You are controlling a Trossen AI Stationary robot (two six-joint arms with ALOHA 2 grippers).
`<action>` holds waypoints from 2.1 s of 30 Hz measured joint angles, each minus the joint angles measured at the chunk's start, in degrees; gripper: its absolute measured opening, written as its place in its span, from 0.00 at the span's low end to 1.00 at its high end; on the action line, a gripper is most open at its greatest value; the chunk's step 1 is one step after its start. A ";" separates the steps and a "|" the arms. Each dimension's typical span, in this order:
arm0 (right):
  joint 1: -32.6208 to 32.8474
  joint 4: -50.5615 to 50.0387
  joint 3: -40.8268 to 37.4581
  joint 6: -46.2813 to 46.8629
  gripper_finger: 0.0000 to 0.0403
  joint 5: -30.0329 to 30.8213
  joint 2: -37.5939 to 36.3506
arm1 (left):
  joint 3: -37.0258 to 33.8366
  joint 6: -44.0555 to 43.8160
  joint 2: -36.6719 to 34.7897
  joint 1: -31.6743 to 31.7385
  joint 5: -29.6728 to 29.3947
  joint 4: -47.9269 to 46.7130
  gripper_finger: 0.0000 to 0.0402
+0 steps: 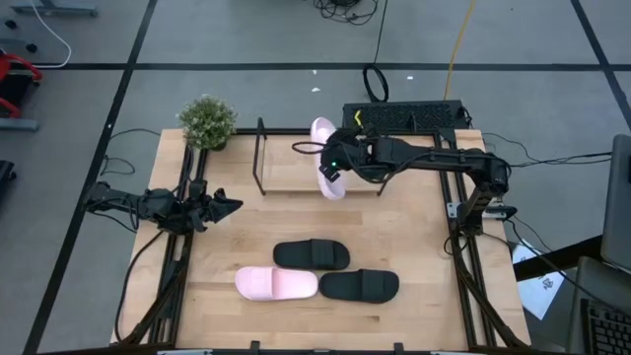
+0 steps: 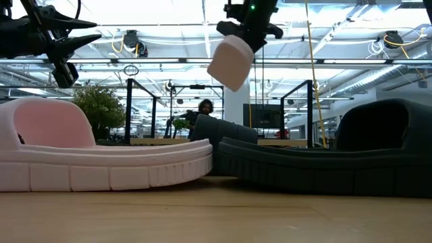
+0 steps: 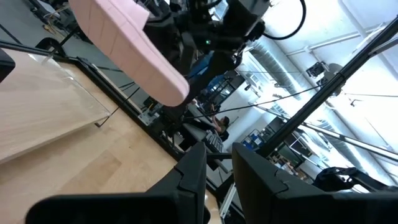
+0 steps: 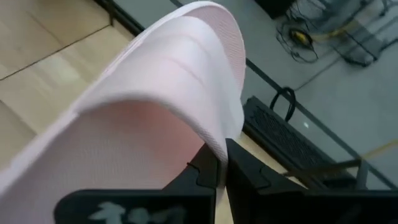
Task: Pick and place slides into the shelf
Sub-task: Put the top pink slide on the shelf
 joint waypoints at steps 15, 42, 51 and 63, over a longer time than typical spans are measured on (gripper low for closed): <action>0.24 13.04 -0.10 -0.71 0.01 -4.50 1.67 | -0.01 0.44 0.00 -0.02 0.00 -0.07 0.18; -0.33 -11.79 -0.04 8.53 0.01 0.08 4.04 | -0.01 1.26 0.00 -0.02 0.02 -0.10 0.18; -0.87 -19.91 -0.04 9.18 0.01 0.46 4.04 | 0.01 1.80 0.00 -0.02 0.02 -0.09 0.18; -3.59 -18.18 -3.37 -1.02 0.01 3.12 3.98 | -0.01 1.95 0.00 -0.02 0.02 -0.09 0.18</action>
